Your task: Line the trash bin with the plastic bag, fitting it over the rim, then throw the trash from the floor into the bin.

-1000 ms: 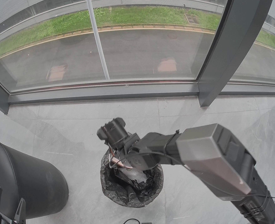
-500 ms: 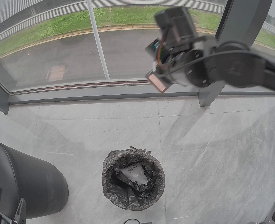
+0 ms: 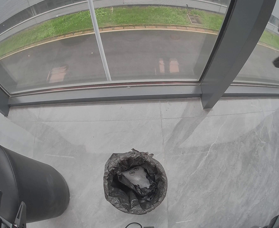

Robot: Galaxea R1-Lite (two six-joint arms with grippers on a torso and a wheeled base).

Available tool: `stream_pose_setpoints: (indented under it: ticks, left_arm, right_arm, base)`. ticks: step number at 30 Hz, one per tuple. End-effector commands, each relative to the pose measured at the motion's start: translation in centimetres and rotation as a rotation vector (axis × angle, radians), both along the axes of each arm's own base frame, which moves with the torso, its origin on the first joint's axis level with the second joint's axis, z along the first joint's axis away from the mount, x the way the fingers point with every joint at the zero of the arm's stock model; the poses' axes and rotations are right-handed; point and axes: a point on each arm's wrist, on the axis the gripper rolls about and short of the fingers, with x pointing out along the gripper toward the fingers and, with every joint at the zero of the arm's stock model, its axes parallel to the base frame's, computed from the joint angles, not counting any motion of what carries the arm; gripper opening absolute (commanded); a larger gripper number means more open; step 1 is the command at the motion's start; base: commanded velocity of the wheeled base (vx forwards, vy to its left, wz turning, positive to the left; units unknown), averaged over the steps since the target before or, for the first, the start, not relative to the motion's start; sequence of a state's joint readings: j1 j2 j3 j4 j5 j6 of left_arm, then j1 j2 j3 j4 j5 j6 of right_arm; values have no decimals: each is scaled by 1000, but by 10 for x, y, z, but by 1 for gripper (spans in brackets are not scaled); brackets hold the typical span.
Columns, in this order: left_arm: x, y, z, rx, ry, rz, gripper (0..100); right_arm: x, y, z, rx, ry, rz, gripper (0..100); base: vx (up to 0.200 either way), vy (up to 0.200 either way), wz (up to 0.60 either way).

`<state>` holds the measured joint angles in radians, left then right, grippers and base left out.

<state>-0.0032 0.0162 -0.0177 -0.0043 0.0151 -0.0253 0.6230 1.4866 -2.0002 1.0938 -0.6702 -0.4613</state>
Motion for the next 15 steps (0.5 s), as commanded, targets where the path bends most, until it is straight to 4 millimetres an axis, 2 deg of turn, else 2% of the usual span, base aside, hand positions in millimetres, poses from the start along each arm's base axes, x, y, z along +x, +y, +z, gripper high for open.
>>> stream_pose_setpoints:
  ticks: [1, 3, 6, 9, 11, 12, 15]
  left_arm:
    - [0, 0, -5, -1, 3, 0, 100]
    - [0, 0, -5, -1, 3, 0, 100]
    - [0, 0, -5, -1, 3, 0, 100]
    - [0, 0, -5, -1, 3, 0, 100]
    - [0, 0, -5, -1, 3, 0, 100]
    - [0, 0, -5, -1, 3, 0, 100]
    - [0, 0, -5, -1, 3, 0, 100]
  right_arm:
    - [-103, -82, 13, 55, -61, -157, 0]
    - [-110, -86, 11, 50, -41, -166, 0]
    - [-131, -97, 2, 16, 20, -284, 0]
    - [-164, -103, -7, 43, 84, -376, 0]
    - [-192, -101, -11, 111, 34, -390, 0]
    - [-199, -101, -11, 121, 16, -390, 0]
    - [-280, -97, -31, 190, -194, -365, 0]
  base:
    - [0, 0, 0]
    - [0, 0, 0]
    - [0, 0, 0]
    - [0, 0, 0]
    - [0, 0, 0]
    - [0, 0, 0]
    - [0, 0, 0]
